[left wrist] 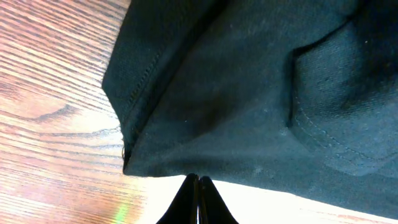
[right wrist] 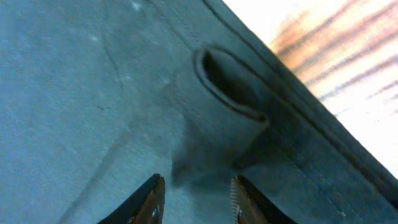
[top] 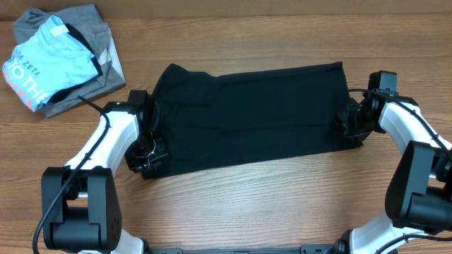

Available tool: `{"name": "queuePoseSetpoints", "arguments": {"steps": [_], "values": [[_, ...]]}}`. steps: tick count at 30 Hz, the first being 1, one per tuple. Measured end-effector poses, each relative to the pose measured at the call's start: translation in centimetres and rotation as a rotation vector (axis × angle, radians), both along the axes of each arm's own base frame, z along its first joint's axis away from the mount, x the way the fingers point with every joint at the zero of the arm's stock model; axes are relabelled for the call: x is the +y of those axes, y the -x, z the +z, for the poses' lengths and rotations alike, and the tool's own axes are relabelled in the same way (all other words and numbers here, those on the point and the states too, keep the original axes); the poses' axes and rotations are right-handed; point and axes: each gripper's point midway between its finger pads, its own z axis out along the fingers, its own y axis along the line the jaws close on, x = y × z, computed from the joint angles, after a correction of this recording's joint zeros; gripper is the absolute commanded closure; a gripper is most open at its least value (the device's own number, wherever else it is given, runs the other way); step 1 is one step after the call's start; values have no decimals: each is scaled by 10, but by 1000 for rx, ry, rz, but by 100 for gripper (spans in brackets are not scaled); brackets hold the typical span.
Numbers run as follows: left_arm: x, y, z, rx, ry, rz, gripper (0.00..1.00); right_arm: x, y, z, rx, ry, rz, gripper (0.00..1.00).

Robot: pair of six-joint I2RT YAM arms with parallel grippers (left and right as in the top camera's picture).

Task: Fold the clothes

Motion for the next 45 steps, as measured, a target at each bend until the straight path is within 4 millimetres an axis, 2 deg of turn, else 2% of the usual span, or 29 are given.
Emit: {"name": "queuePoseSetpoints", "arguments": {"steps": [11, 15, 20, 23, 33, 37, 38, 39, 40, 41, 45], "values": [[0, 0, 0, -1, 3, -18, 96, -9, -7, 0, -19, 35, -58, 53], [0, 0, 0, 0, 3, -18, 95, -9, -9, -8, -13, 34, -61, 55], [0, 0, 0, 0, 4, -22, 95, -11, -15, -12, -25, 36, -68, 71], [0, 0, 0, 0, 4, -22, 95, -12, -18, -12, -39, 42, -69, 76], [0, 0, 0, -1, 3, -22, 96, -16, -35, -7, -110, 55, -70, 83], [0, -6, -1, -24, 4, -22, 96, -19, -46, -2, -163, 66, -67, 62], [0, -9, -1, -38, 4, -23, 96, -19, -49, -1, -175, 68, -71, 52], [-1, -13, -2, -53, 5, -23, 96, -20, -52, 0, -186, 69, -73, 36], [-1, -16, -2, -66, 6, -24, 96, -21, -54, 2, -198, 74, -72, 25], [-1, -19, -2, -78, 6, -25, 96, -21, -56, 2, -205, 75, -73, 22], [-1, -28, -3, -116, 7, -25, 96, -24, -61, 5, -230, 88, -76, 19]]}}
